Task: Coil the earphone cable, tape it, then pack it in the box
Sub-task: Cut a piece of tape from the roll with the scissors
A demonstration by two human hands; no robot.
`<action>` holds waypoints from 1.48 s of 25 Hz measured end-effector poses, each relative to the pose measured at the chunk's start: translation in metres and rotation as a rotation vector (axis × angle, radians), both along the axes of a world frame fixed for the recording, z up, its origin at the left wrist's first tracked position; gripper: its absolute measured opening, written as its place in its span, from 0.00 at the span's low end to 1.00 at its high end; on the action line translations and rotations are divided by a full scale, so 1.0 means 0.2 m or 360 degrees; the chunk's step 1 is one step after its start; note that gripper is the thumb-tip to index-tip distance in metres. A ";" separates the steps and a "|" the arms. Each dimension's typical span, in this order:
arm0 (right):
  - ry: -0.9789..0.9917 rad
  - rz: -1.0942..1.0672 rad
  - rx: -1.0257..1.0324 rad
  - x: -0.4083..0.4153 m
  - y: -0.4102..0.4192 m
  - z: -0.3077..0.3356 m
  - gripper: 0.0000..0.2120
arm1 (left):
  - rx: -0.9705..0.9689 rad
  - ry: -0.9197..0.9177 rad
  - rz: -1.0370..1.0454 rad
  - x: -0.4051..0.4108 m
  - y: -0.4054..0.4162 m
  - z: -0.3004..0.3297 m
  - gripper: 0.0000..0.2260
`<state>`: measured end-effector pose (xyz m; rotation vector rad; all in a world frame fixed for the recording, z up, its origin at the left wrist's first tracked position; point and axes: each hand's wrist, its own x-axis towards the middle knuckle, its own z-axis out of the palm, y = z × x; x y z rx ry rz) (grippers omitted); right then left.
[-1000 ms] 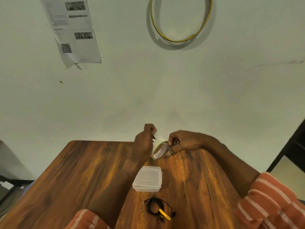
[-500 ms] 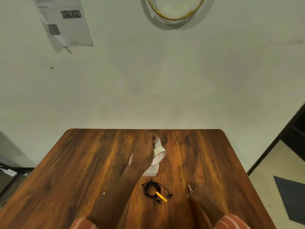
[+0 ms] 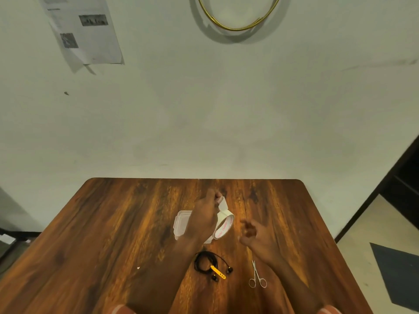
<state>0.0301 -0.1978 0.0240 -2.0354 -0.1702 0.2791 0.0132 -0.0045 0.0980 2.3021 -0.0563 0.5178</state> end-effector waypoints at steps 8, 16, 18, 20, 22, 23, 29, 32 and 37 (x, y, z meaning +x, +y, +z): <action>-0.0797 -0.0171 0.0156 0.04 0.18 0.02 0.15 | -0.0316 -0.0025 0.0120 0.04 -0.04 0.05 0.05; -0.0301 -0.0580 0.0192 -0.03 0.13 -0.21 0.02 | -0.0644 0.0211 0.0534 0.01 0.03 0.00 0.04; 0.0127 -0.0773 0.0223 -0.02 0.05 -0.29 0.04 | -0.0685 0.0261 0.0415 -0.02 0.07 -0.01 0.03; 0.0412 -0.0881 0.0245 0.00 -0.03 -0.36 0.06 | -0.0711 0.0301 0.0304 -0.06 0.10 0.00 0.04; 0.0575 -0.0972 0.0308 0.03 -0.09 -0.41 0.08 | -0.0752 0.0310 0.0203 -0.09 0.11 0.00 0.07; 0.0647 -0.0993 0.0352 0.05 -0.11 -0.43 0.07 | -0.0744 0.0318 0.0177 -0.11 0.12 0.00 0.09; 0.0929 -0.1110 0.0672 0.12 -0.14 -0.39 0.11 | -0.0788 0.0353 0.0051 -0.14 0.13 0.02 0.11; 0.1110 -0.0785 0.0837 0.04 -0.01 -0.20 0.10 | -0.0872 0.0333 -0.0083 -0.13 0.14 0.06 0.09; 0.1316 0.0067 0.1294 -0.05 0.13 0.19 0.20 | -0.0956 0.0367 -0.0578 -0.10 0.19 0.10 0.17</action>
